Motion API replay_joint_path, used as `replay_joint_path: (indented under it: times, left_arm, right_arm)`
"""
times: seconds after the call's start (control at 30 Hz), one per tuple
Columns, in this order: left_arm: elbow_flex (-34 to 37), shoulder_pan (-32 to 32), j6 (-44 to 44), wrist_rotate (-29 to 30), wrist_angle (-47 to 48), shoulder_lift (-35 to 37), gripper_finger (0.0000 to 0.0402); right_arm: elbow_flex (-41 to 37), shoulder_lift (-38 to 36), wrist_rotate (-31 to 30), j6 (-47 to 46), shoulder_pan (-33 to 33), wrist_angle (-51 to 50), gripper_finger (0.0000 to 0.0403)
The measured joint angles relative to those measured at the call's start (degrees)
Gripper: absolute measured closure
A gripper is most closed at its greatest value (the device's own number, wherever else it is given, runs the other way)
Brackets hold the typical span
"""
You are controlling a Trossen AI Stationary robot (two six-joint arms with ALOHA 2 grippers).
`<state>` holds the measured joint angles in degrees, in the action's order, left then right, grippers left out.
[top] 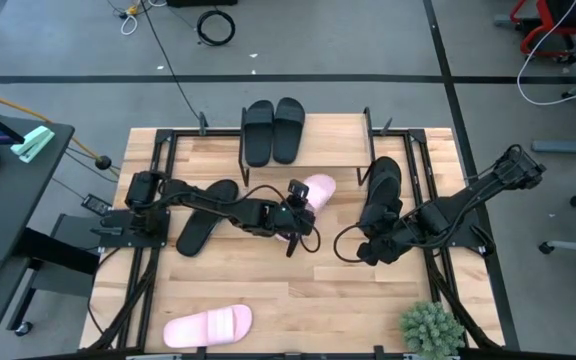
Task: Pick and place slides into the shelf
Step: Put the top pink slide on the shelf
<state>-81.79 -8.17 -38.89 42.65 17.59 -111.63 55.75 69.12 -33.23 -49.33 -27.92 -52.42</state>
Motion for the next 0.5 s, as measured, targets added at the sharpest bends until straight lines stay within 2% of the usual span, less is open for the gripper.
replay_joint_path:
  times: [0.3,0.5]
  left_arm:
    - [-19.57,-2.04,8.08,1.27,16.95,0.03,0.0401]
    - [-31.1,1.16,5.33,1.28,20.71,0.09,0.0401]
  right_arm:
    - [0.0,0.02,0.0,0.01,0.0,-0.01,0.04]
    - [0.0,0.02,0.0,-0.33,0.0,-0.02,0.04]
